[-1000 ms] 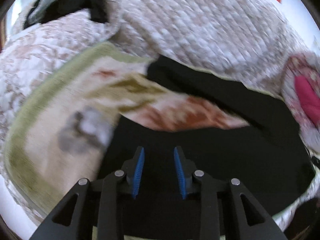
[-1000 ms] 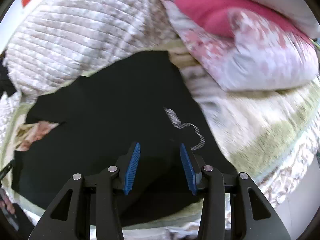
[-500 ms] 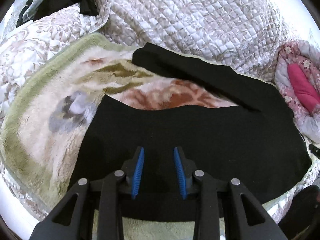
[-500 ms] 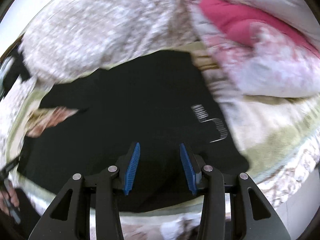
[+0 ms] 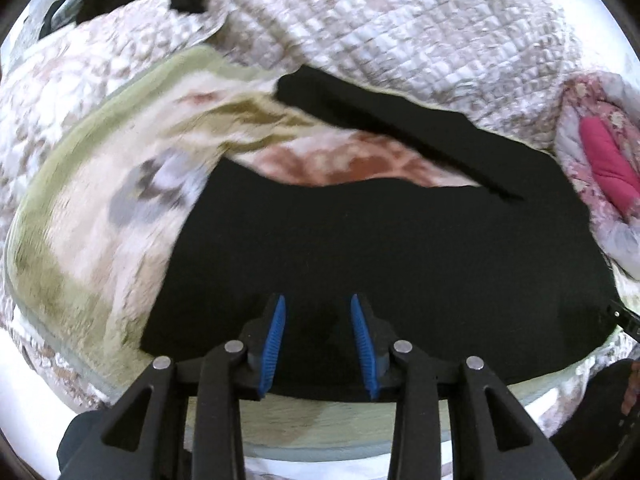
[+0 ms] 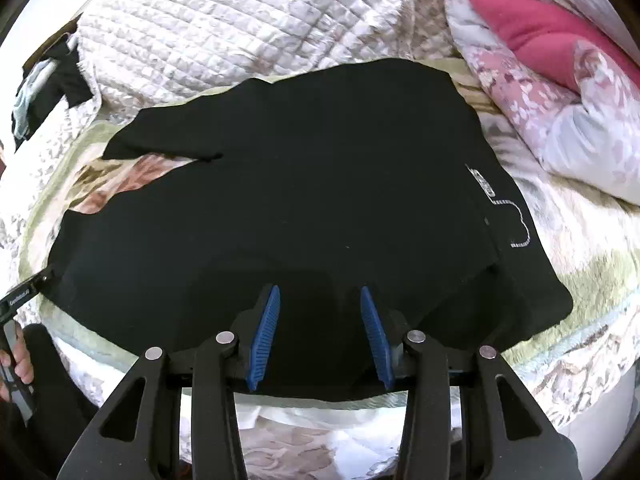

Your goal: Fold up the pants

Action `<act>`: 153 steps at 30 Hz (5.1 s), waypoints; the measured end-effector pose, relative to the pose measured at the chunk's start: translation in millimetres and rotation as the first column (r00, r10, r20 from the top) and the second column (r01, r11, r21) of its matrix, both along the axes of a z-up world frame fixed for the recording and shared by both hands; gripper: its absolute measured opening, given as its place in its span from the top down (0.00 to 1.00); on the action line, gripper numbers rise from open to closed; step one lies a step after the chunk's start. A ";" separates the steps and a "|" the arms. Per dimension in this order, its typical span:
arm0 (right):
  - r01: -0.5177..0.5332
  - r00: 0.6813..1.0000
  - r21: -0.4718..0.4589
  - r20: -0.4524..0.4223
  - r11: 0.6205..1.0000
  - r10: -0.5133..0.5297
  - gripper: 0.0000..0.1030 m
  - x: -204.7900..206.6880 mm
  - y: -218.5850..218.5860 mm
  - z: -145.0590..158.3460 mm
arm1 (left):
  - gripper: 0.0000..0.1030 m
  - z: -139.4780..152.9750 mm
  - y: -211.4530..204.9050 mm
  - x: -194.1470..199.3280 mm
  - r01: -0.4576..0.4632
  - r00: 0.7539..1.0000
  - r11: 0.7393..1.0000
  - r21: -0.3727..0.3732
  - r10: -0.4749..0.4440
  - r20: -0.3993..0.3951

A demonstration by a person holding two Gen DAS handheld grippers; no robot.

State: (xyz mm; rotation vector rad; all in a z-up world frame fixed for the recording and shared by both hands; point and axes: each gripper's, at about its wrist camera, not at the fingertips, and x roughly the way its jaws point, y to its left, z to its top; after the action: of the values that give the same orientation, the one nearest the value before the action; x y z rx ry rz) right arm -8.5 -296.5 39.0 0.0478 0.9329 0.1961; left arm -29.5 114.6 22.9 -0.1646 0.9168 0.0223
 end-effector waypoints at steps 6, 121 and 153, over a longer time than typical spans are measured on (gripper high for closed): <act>-0.037 0.999 -0.006 0.013 0.999 0.037 0.51 2.6 11.5 4.0 | 0.64 10.5 -29.9 11.9 0.091 0.996 0.996 -0.016 -0.091 0.019; 0.267 0.960 0.294 -0.002 0.918 -0.279 0.54 -14.9 -100.2 -4.0 | 0.95 45.2 5.9 -2.3 -0.127 0.975 0.992 0.019 0.122 0.184; 0.213 0.975 0.165 0.023 0.963 -0.220 0.54 -21.6 -77.8 0.6 | 0.91 5.4 53.9 -36.8 -0.363 0.931 0.931 0.027 0.361 0.060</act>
State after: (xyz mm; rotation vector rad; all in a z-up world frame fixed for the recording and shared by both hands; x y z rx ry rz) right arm -30.1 -374.4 39.6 0.2933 0.8619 0.0691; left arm -66.3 168.5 28.3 -0.2967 0.8213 0.3766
